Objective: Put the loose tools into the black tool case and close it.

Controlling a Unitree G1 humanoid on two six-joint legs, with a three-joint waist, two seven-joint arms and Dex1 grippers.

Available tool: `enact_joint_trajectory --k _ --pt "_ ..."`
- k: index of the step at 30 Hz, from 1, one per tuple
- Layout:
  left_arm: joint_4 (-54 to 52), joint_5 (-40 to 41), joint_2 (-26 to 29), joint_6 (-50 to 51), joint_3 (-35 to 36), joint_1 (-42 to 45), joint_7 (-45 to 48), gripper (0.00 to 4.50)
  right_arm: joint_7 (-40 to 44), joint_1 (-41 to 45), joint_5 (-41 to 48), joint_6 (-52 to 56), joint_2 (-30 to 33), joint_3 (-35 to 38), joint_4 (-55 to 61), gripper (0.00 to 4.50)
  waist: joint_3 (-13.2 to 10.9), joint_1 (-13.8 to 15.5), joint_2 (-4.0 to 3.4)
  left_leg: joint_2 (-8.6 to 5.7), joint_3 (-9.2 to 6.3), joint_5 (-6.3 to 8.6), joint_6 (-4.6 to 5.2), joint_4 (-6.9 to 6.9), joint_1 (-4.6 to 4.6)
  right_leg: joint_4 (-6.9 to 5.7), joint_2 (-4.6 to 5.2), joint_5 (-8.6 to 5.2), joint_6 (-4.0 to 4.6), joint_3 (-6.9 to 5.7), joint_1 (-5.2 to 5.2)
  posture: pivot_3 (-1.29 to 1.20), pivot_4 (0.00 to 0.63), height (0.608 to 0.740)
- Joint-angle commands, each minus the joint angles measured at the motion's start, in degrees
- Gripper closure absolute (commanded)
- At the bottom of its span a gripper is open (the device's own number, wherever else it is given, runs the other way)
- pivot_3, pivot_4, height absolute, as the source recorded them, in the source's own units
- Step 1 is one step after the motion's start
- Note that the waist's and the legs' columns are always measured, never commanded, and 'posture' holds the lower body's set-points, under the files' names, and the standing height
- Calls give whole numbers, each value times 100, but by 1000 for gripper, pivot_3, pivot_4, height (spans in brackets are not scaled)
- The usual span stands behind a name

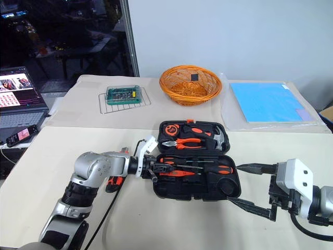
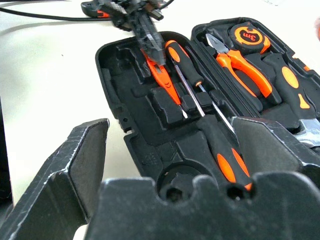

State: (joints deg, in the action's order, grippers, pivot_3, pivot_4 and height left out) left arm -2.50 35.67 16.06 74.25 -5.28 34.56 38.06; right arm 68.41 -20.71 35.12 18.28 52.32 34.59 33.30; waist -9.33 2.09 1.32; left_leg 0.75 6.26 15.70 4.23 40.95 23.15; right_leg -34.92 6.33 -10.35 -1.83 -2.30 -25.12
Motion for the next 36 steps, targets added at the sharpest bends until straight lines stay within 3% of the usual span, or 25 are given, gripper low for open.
enact_joint_trajectory --k 1,4,8,10,14,17,20,22,26,31,34,36 --pt "-66 -11 17 154 48 110 -211 4477 -34 17 145 17 -12 168 134 0 0 -4 0 0 0 0 0 -2 1 0 -2 0 0 0 0 0 150 740" --pt "-261 -159 200 -173 -244 -4 -140 4477 -51 75 129 8 3 94 104 0 0 -1 0 -1 0 0 0 -5 1 1 -3 0 1 0 -1 0 150 740" --pt "-915 261 128 -1004 673 -125 -23 4477 -85 177 191 35 11 46 115 0 -5 -7 7 -1 2 1 -1 -5 3 5 1 9 20 1 -4 0 150 740" --pt "-1296 373 306 -1058 988 -267 -93 4082 -59 214 213 22 -1 14 109 0 -9 -8 15 3 1 -1 -4 -4 8 3 2 14 28 0 -11 0 150 740" --pt "-2318 610 635 -925 1890 -729 -670 2727 -36 413 237 -48 -19 -179 -6 0 -8 -44 12 5 0 -2 -6 -10 1 3 4 13 29 2 -7 0 150 740" --pt "-3308 394 1019 -905 2350 -1657 -1144 1665 -5 611 279 -73 -19 -317 -120 0 -9 -114 14 4 1 -1 -5 -12 2 5 5 13 30 3 -8 0 150 740" --pt "-3910 183 1190 -851 2398 -2409 -1631 484 55 745 253 -111 -3 -420 -248 0 -11 -115 18 3 2 2 -5 -16 -1 5 8 18 42 4 -4 0 150 740" --pt "-4123 -48 1213 -689 2337 -2767 -2058 25 95 845 235 -135 15 -492 -335 0 -13 -55 21 2 1 2 -7 -14 0 5 10 19 42 1 -3 0 150 740" --pt "-4655 -297 1047 -166 1910 -3490 -2713 25 171 1153 191 -169 82 -650 -598 0 -15 -22 24 1 4 20 -44 -11 -3 7 11 14 26 1 0 0 150 740" --pt "-4437 -804 712 272 1470 -3572 -3422 25 282 1320 196 -143 171 -649 -716 0 -14 24 23 3 5 17 -53 -11 -8 2 8 10 15 -2 -1 0 150 740" --pt "-4282 -883 674 38 1359 -3687 -3362 658 299 1258 211 -82 210 -523 -658 0 -5 19 8 3 7 17 -54 -19 -24 1 9 8 19 1 7 0 150 740" --pt "-4246 -854 657 -222 1412 -3717 -3211 1359 284 1201 220 -59 208 -455 -613 0 -3 19 4 4 7 17 -53 -19 -24 1 9 8 19 1 6 0 150 740"
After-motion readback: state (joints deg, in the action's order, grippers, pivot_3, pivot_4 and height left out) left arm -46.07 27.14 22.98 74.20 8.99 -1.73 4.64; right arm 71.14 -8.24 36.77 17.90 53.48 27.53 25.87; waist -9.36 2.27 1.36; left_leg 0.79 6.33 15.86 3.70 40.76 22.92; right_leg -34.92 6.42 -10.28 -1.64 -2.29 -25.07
